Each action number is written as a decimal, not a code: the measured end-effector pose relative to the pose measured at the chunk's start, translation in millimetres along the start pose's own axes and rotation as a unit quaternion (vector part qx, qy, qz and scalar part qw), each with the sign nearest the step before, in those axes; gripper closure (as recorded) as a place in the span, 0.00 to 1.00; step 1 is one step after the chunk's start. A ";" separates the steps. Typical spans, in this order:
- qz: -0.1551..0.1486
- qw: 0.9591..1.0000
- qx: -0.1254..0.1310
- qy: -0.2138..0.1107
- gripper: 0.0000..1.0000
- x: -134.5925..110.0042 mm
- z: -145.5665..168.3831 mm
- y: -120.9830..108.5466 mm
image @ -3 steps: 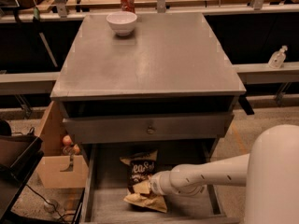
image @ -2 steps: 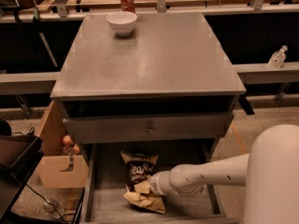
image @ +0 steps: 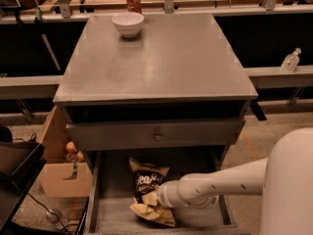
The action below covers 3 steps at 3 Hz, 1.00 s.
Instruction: Pick brown chip bag from middle drawer and place on counter
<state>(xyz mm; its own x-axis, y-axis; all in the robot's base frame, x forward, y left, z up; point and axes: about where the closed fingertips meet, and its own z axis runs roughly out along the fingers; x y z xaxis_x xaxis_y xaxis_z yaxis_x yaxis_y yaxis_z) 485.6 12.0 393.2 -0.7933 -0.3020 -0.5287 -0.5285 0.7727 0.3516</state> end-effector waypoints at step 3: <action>0.009 0.996 0.035 -0.077 1.00 -7.3 -162.0 41.2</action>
Offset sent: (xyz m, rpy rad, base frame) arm -0.1016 -0.0947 0.1608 -0.0454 -0.1081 -0.1213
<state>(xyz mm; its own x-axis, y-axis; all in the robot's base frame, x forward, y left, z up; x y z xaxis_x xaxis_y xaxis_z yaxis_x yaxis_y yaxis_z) 420.7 -44.4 536.7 -0.7442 -0.2018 -0.6367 -0.4873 0.8160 0.3109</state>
